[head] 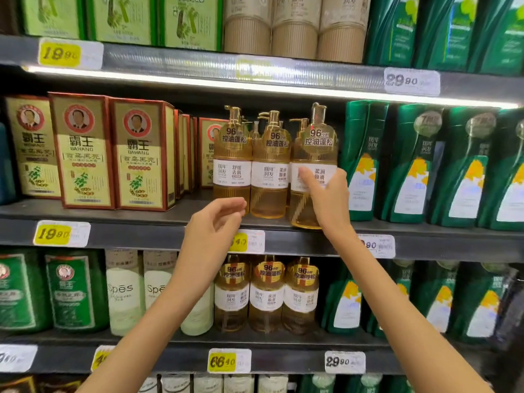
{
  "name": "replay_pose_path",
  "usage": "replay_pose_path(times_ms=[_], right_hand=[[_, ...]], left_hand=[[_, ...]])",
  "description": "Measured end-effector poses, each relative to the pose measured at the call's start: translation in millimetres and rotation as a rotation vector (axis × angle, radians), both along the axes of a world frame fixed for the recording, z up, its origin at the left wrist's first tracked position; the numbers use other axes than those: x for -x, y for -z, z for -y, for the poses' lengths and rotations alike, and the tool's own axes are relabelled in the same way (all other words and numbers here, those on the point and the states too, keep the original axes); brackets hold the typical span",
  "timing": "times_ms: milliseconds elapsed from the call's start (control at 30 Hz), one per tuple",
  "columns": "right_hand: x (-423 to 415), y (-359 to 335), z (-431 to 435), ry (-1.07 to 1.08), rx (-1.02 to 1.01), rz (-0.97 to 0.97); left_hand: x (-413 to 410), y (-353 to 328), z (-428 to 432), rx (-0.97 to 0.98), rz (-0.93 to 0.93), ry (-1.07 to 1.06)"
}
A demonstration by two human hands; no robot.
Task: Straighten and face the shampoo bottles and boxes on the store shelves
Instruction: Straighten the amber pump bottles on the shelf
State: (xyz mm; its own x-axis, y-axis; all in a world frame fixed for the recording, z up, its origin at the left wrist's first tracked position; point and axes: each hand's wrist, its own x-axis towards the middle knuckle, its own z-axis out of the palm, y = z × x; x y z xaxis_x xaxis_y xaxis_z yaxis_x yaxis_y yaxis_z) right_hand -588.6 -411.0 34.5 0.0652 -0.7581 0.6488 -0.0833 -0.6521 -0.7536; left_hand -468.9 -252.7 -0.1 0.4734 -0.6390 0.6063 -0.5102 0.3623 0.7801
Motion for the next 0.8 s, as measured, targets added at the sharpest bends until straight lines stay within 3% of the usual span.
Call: replay_pose_path(times_ms=[167,367,433,567,800], right_hand=[[37.0,11.3,-54.7,-0.06,-0.085,0.228],[65.1,58.5,-99.2,-0.372,-0.358,0.104],[65.9,76.7,-109.2,-0.433,-0.411,0.085],[64.7,113.4,-128.0,-0.384,-0.484,-0.028],[75.9,164.6,-134.4,-0.631,-0.715,-0.108]], left_hand=[[28.5,26.3,-9.6,-0.082,0.013,0.157],[74.4,74.2,-25.4,-0.257,-0.184,0.478],[82.3,92.0,-26.7,-0.288,-0.271,0.464],[96.4,128.7,-33.9,-0.304,-0.305,0.221],[96.2,170.1,-65.2,-0.306,-0.371,0.249]])
